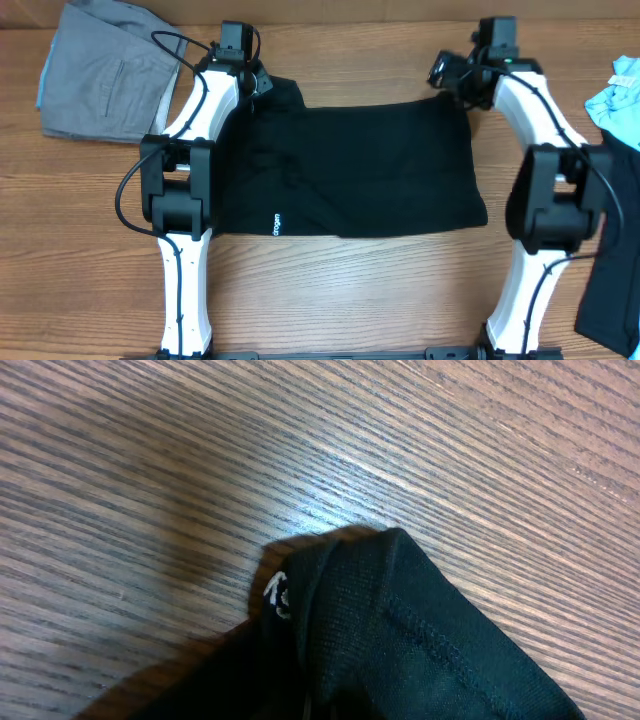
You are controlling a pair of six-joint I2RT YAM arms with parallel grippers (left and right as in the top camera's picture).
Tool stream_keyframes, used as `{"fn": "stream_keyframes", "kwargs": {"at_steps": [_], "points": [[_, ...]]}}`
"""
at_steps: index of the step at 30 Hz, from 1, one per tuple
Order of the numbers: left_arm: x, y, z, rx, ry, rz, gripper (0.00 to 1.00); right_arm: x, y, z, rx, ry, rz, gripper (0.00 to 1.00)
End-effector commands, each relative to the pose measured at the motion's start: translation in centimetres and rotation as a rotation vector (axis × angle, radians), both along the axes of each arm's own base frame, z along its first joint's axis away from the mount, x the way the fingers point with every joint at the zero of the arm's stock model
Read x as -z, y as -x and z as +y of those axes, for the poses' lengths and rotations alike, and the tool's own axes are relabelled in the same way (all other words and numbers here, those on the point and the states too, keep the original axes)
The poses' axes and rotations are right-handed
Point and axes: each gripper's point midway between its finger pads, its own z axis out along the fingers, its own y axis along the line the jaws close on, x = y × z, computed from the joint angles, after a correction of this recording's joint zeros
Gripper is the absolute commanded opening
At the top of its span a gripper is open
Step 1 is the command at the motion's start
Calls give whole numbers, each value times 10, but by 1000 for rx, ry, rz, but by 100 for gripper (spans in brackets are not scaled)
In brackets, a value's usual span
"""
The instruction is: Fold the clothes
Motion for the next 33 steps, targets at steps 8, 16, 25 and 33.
{"fn": "stream_keyframes", "kwargs": {"at_steps": [8,16,25,33], "points": [[18,11,4,-3,-29,61,4,31,0,4,-46,126,42,83],[21,17,5,15,-42,87,4,35,10,-5,-10,228,85,31],[-28,12,7,165,-121,21,4,19,18,-30,124,296,137,4],[-113,43,30,116,-223,12,4,-10,28,-34,211,285,168,4]]}}
